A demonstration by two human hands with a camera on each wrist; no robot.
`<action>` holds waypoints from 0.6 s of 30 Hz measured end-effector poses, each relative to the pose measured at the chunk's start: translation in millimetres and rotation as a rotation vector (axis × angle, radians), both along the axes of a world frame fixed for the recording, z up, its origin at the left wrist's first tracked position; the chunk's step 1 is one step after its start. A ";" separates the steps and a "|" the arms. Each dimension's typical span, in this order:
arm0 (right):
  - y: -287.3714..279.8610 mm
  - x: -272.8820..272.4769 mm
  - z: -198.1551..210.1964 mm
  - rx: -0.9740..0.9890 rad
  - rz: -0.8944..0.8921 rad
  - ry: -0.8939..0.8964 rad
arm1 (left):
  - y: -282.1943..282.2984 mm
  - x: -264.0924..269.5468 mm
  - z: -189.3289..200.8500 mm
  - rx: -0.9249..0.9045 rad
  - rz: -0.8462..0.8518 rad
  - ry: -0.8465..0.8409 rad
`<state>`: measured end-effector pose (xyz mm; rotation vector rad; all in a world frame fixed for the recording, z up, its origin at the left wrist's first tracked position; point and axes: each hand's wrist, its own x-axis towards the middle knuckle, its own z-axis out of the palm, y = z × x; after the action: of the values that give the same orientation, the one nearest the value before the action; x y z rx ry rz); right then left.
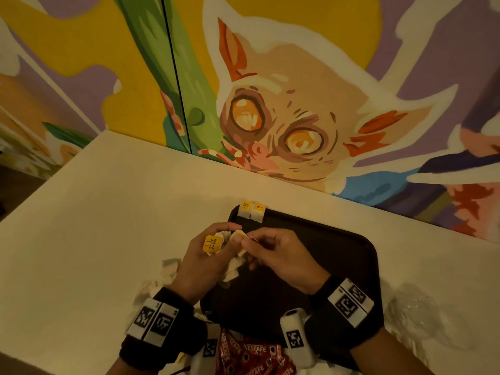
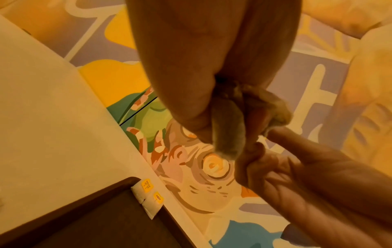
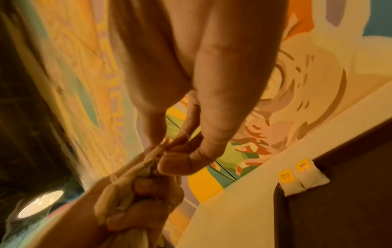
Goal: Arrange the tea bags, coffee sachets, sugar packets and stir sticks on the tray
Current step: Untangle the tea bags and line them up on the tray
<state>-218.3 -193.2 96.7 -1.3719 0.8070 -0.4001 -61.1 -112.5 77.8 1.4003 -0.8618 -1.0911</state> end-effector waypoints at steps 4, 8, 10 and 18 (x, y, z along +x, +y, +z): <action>10.2 -11.5 0.1 -0.070 -0.038 -0.011 | 8.8 -5.1 2.2 -0.033 -0.010 -0.023; 16.9 -17.9 4.7 -0.071 -0.118 -0.054 | 19.3 -6.8 3.3 0.016 -0.001 0.033; 18.1 -21.1 8.0 -0.059 -0.157 -0.064 | 22.9 -5.5 0.8 0.051 0.013 0.089; 22.5 -32.9 17.2 -0.072 -0.131 -0.087 | 25.5 -0.1 5.5 0.092 0.053 0.400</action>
<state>-251.1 -170.7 114.0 -1.3622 0.8195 -0.5917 -61.2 -87.0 83.3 1.2123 -0.4881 -1.3258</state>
